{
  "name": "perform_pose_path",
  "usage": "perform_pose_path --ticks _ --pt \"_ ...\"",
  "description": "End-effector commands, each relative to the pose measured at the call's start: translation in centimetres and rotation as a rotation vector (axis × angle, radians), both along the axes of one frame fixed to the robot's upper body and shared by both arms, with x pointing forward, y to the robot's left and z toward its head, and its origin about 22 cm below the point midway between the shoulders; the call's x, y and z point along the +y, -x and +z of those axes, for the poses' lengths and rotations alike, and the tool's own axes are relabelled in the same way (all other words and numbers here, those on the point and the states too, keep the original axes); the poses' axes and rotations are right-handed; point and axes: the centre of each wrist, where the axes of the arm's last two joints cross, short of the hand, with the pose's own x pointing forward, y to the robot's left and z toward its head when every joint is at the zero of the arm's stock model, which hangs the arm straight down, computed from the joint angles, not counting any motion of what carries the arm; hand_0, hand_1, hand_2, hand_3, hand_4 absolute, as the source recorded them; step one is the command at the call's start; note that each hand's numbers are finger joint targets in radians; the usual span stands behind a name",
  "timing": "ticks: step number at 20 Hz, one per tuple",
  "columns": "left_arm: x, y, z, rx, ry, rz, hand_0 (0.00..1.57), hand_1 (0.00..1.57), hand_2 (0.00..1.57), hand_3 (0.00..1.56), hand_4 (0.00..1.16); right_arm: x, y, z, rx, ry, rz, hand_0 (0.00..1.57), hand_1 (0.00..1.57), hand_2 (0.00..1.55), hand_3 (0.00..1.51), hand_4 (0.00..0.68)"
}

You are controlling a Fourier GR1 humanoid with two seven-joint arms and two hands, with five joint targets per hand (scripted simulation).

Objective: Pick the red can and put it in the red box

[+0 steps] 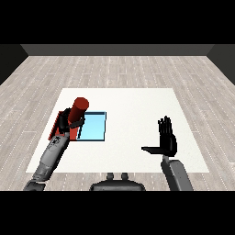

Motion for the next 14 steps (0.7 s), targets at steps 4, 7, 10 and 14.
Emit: perform_pose_path --ticks 4,7,10,14 --pt "8.2 -0.7 -2.5 0.298 -0.17 0.177 1.57 1.57 1.56 1.49 1.06 -1.5 -0.3 -1.9 0.026 0.011 -0.03 0.0 0.0 0.0 0.0 0.0" --pt "10.2 -1.1 -4.3 0.439 -0.211 0.249 1.57 1.57 1.55 1.47 1.05 -1.0 -1.7 -1.8 0.035 0.003 -0.032 0.0 0.0 0.0 0.0 0.0" --pt "11.2 -0.9 -5.9 0.571 -0.239 0.335 1.51 1.51 1.43 1.36 0.97 -1.3 -1.6 -2.5 0.003 -0.019 -0.027 0.0 0.0 0.0 0.0 0.0" --pt "11.4 -0.1 -8.5 0.72 -0.262 0.332 0.63 0.63 0.6 0.0 0.77 -0.3 -3.4 -3.3 0.043 0.035 -0.057 0.0 0.0 0.0 0.0 0.0"
